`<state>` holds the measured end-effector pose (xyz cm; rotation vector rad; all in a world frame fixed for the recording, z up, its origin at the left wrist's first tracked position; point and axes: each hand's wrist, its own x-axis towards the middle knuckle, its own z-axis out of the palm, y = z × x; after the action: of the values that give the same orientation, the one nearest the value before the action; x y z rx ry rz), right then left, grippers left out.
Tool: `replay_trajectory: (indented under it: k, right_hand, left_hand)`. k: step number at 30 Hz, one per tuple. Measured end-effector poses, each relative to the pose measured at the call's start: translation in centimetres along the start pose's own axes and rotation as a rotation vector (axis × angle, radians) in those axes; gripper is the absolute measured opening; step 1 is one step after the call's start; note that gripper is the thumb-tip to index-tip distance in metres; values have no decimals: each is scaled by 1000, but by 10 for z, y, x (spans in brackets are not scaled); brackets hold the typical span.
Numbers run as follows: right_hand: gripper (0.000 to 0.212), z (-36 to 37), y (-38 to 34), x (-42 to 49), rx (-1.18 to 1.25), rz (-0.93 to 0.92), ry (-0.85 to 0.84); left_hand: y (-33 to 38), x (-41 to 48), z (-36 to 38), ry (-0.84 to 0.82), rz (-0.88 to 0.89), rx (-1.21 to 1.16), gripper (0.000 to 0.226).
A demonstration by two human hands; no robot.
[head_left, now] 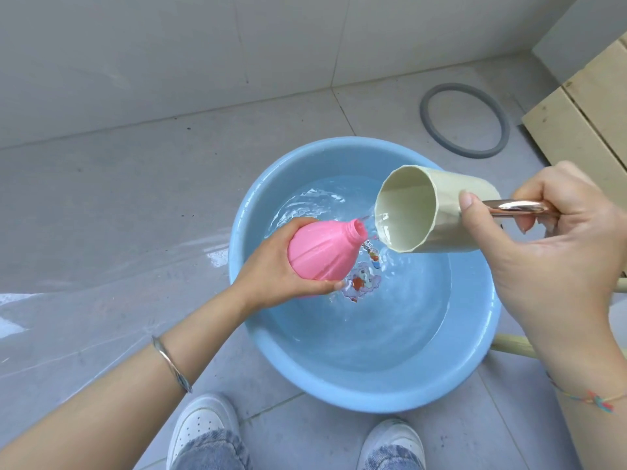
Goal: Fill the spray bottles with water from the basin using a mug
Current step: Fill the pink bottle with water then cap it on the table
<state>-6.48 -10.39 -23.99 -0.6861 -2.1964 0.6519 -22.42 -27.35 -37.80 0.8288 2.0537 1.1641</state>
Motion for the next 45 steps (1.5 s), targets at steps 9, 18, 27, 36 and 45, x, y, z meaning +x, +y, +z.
replay_trajectory:
  k: [9, 18, 27, 36, 45]
  right_hand:
    - [40, 6, -6, 0, -87, -120, -5]
    - [35, 12, -11, 1, -139, -255, -8]
    - [38, 18, -11, 0, -192, -445, -27]
    - [38, 20, -7, -3, -189, -482, 0]
    - [39, 20, 41, -8, 0, 188, 51]
  left_hand:
    - [1, 0, 1, -5, -19, 2, 87]
    - [0, 0, 1, -5, -19, 2, 87]
    - [1, 0, 0, 6, -18, 1, 86]
    - [1, 0, 1, 6, -13, -2, 85]
    - [4, -2, 0, 11, -22, -39, 77]
